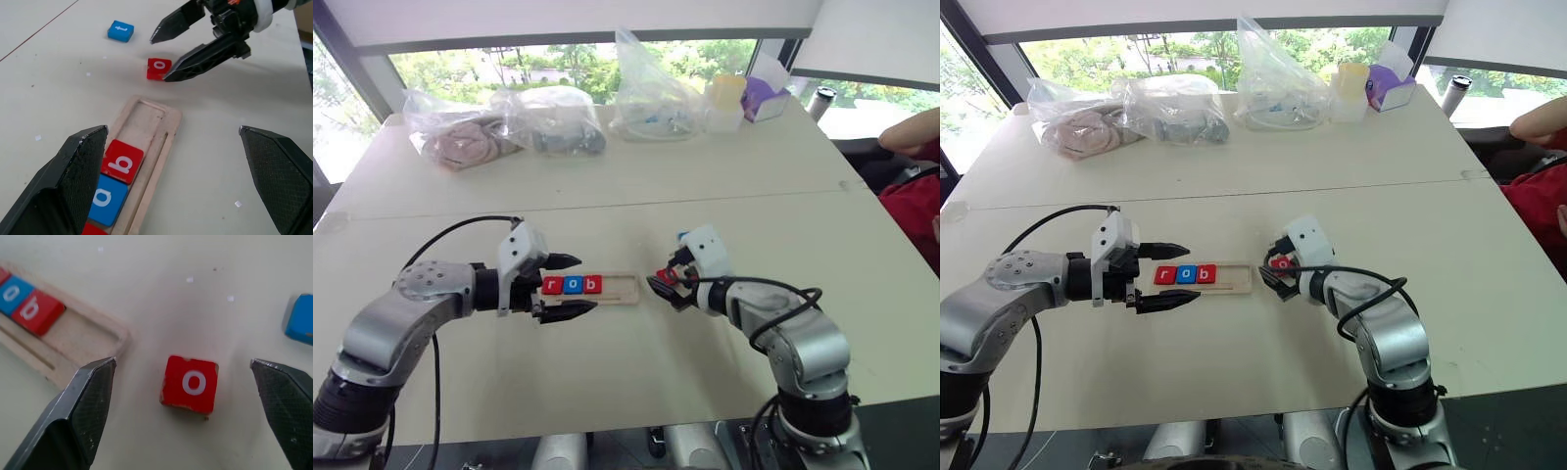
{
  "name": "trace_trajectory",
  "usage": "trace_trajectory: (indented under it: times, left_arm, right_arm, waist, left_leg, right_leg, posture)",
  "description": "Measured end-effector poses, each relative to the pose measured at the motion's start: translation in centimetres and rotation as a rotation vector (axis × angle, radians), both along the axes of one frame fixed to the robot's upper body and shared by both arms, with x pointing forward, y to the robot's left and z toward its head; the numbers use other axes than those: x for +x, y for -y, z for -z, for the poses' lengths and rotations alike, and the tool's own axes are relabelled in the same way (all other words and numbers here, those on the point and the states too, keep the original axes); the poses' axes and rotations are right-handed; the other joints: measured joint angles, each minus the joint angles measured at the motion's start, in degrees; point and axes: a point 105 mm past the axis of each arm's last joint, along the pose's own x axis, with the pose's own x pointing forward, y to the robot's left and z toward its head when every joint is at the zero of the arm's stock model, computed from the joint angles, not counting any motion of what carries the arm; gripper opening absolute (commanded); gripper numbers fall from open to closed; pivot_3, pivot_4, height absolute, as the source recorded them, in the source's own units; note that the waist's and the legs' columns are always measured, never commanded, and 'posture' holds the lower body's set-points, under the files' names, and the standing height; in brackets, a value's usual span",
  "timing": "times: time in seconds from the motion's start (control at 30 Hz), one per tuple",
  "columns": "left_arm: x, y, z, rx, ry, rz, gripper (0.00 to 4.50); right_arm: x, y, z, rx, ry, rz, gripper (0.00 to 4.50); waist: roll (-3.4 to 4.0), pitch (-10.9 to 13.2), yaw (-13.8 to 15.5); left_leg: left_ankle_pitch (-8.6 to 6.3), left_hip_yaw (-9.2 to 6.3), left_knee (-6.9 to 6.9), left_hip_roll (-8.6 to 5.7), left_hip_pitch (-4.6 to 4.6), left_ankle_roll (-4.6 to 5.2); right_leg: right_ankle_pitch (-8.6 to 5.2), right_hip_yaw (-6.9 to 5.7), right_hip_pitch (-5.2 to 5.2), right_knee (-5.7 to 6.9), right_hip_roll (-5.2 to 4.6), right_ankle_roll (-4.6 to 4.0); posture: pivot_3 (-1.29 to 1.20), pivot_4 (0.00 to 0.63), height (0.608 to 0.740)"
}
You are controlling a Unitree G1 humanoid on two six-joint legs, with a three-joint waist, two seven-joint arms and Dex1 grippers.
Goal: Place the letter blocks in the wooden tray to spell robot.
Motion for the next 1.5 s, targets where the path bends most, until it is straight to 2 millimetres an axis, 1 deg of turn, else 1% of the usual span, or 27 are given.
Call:
trace_trajectory:
  times: [0.03,0.07,0.13,0.2,0.23,0.3,0.37,0.43,0.5,0.63,0.77,0.8,0.87,0.9,1.0,1.03,1.17,1.23,1.3,1.37,1.43,1.5]
  left_arm:
    - [-0.1,0.0,0.1,0.003,-0.006,0.007,4.5]
    - [-0.1,-0.1,0.2,0.003,-0.012,0.008,4.5]
    - [-0.2,0.0,0.4,0.005,-0.025,0.023,4.5]
    - [-0.1,0.0,0.4,0.008,-0.023,0.029,4.5]
    - [-0.1,0.1,0.3,0.008,-0.02,0.038,4.5]
    - [-0.1,0.1,0.0,0.011,-0.008,0.053,4.5]
    - [-0.6,-0.1,0.0,0.043,-0.015,0.083,4.5]
    - [-1.4,0.1,-0.3,0.071,-0.01,0.13,4.5]
    - [-2.0,0.4,-0.5,0.082,-0.006,0.167,4.5]
    - [-3.1,0.3,-0.5,0.106,-0.019,0.184,4.5]
    - [-3.1,0.0,-0.1,0.11,-0.02,0.134,4.5]
    - [-3.1,0.0,-0.1,0.11,-0.017,0.121,4.5]
    - [-3.0,-0.2,0.0,0.11,-0.016,0.1,4.5]
    - [-3.0,-0.3,0.1,0.11,-0.02,0.091,4.5]
    - [-3.1,-0.5,0.4,0.11,-0.028,0.081,4.5]
    - [-3.1,-0.5,0.3,0.112,-0.026,0.08,4.5]
    - [-2.6,-0.8,0.2,0.109,-0.013,0.068,4.5]
    - [-2.3,-1.2,0.2,0.113,-0.016,0.055,4.5]
    - [-2.1,-1.7,0.3,0.132,-0.022,0.046,4.5]
    - [-2.2,-2.7,0.4,0.18,-0.012,0.042,4.5]
    - [-2.4,-3.1,0.7,0.207,-0.012,0.054,4.5]
    - [-2.4,-3.3,0.9,0.207,-0.017,0.054,4.5]
  right_arm:
    - [-0.1,0.5,-0.7,-0.02,0.049,-0.072,4.44]
    - [0.0,0.9,-1.2,-0.024,0.08,-0.107,4.44]
    - [0.0,1.7,-2.3,-0.023,0.141,-0.259,4.44]
    - [0.1,2.8,-2.5,-0.035,0.137,-0.389,4.44]
    - [0.3,3.6,-2.5,-0.058,0.128,-0.48,4.44]
    - [0.8,4.3,-2.6,-0.079,0.12,-0.565,4.44]
    - [1.8,4.3,-2.1,-0.098,0.098,-0.665,4.44]
    - [3.1,4.3,-1.4,-0.114,0.081,-0.722,4.44]
    - [3.5,4.0,-0.6,-0.123,0.061,-0.78,4.44]
    - [3.8,2.9,0.6,-0.15,0.048,-0.905,4.44]
    - [4.2,1.4,1.8,-0.162,0.022,-0.992,4.44]
    - [4.4,1.3,2.1,-0.163,0.017,-0.999,4.21]
    - [4.9,1.2,2.5,-0.183,0.004,-1.003,3.58]
    - [5.1,1.3,2.8,-0.189,-0.003,-1.0,3.09]
    - [5.6,1.4,2.7,-0.192,-0.007,-0.998,1.44]
    - [5.6,1.5,2.7,-0.194,-0.008,-0.998,1.17]
    - [5.8,1.7,2.5,-0.168,-0.02,-0.973,1.19]
    - [5.9,1.0,1.7,-0.113,-0.017,-0.948,1.19]
    - [5.6,-0.5,0.2,-0.065,0.009,-0.937,1.19]
    - [5.0,-2.9,-0.9,-0.12,0.083,-0.944,1.19]
    - [4.3,-4.7,-0.9,-0.168,0.12,-0.944,1.19]
    - [3.5,-6.5,-0.5,-0.14,0.092,-0.923,1.19]
  waist:
    - [-0.01,0.0,0.0]
    - [-0.03,0.0,0.0]
    - [-0.05,0.0,-0.1]
    - [-0.09,0.0,-0.1]
    - [-0.09,0.0,-0.2]
    - [-0.1,0.0,-0.3]
    - [-0.14,0.1,-0.7]
    - [-0.13,0.1,-0.7]
    - [-0.13,0.1,-0.5]
    - [-0.11,0.1,-0.2]
    - [-0.1,0.1,-0.1]
    - [-0.1,0.1,0.0]
    - [-0.1,0.1,-0.1]
    - [-0.1,0.1,0.0]
    - [-0.1,0.1,-0.1]
    - [-0.1,0.1,0.0]
    - [-0.09,0.1,0.0]
    - [-0.08,0.1,-0.1]
    - [-0.08,0.1,-0.3]
    - [-0.04,0.1,-0.3]
    - [-0.03,0.1,-0.1]
    - [-0.03,0.1,0.1]
  left_leg:
    - [0.0,0.0,0.0,-0.04,0.01,0.0]
    - [0.0,0.01,0.0,-0.04,0.03,0.0]
    - [0.0,0.02,0.0,-0.03,0.05,0.01]
    - [-0.01,0.02,0.0,-0.02,0.1,0.01]
    - [-0.01,0.05,0.01,-0.01,0.14,0.01]
    - [0.0,0.05,0.0,0.05,0.18,0.01]
    - [0.0,0.05,-0.01,0.09,0.21,0.01]
    - [0.0,0.03,-0.03,0.09,0.21,0.01]
    - [0.0,0.01,-0.03,0.09,0.19,0.01]
    - [0.0,0.03,-0.02,0.09,0.13,0.01]
    - [0.0,0.01,0.03,0.08,0.14,0.01]
    - [0.0,0.0,0.04,0.08,0.13,0.0]
    - [0.0,0.02,0.05,0.07,0.15,0.0]
    - [0.0,0.01,0.05,0.07,0.14,0.0]
    - [0.0,0.02,0.05,0.06,0.16,0.0]
    - [0.0,0.01,0.05,0.06,0.16,0.0]
    - [0.01,0.0,0.05,0.06,0.17,0.0]
    - [0.01,-0.01,0.05,0.06,0.18,-0.01]
    - [0.01,-0.01,0.02,0.12,0.18,-0.01]
    - [0.01,-0.05,-0.08,0.16,0.18,-0.01]
    - [0.01,-0.12,-0.11,0.15,0.15,-0.01]
    - [0.01,-0.14,-0.04,0.14,0.09,-0.01]
  right_leg:
    - [-0.03,0.0,0.05,-0.05,-0.02,0.05]
    - [-0.03,0.01,0.07,-0.08,-0.02,0.06]
    - [-0.03,0.01,0.11,-0.11,0.0,0.06]
    - [-0.04,0.01,0.15,-0.1,0.03,0.05]
    - [-0.03,0.02,0.17,-0.08,0.06,0.04]
    - [-0.02,0.02,0.19,-0.04,0.12,0.03]
    - [0.0,0.04,0.18,0.0,0.16,0.0]
    - [0.04,0.03,0.18,0.04,0.15,0.05]
    - [0.11,0.03,0.17,0.05,0.15,0.14]
    - [0.17,0.04,0.1,0.06,0.1,0.08]
    - [0.18,0.03,0.12,0.09,0.09,0.06]
    - [0.18,0.03,0.12,0.09,0.08,0.05]
    - [0.21,0.03,0.13,0.09,0.08,-0.02]
    - [0.23,0.04,0.14,0.09,0.06,-0.05]
    - [0.23,0.04,0.16,0.09,0.06,-0.05]
    - [0.23,0.04,0.17,0.09,0.06,-0.05]
    - [0.24,0.04,0.18,0.1,0.06,-0.05]
    - [0.25,0.05,0.17,0.14,0.06,-0.04]
    - [0.25,0.08,0.1,0.19,0.1,-0.05]
    - [0.22,0.09,0.01,0.24,0.13,-0.1]
    - [0.19,0.01,-0.02,0.25,0.15,-0.13]
    - [0.2,-0.04,-0.02,0.25,0.13,-0.14]
  posture:
    - [0.0,0.15,0.74]
    - [0.0,0.15,0.74]
    - [0.0,0.15,0.74]
    - [0.0,0.15,0.74]
    - [0.0,0.15,0.74]
    - [0.0,0.15,0.74]
    - [0.0,0.15,0.74]
    - [0.0,0.15,0.74]
    - [0.0,0.15,0.74]
    - [0.0,0.15,0.74]
    - [0.0,0.15,0.74]
    - [0.0,0.15,0.74]
    - [0.0,0.15,0.74]
    - [0.0,0.15,0.74]
    - [0.0,0.15,0.74]
    - [0.0,0.15,0.74]
    - [0.0,0.15,0.74]
    - [0.0,0.15,0.74]
    - [0.0,0.15,0.74]
    - [0.0,0.15,0.74]
    - [0.0,0.15,0.74]
    - [0.0,0.15,0.74]
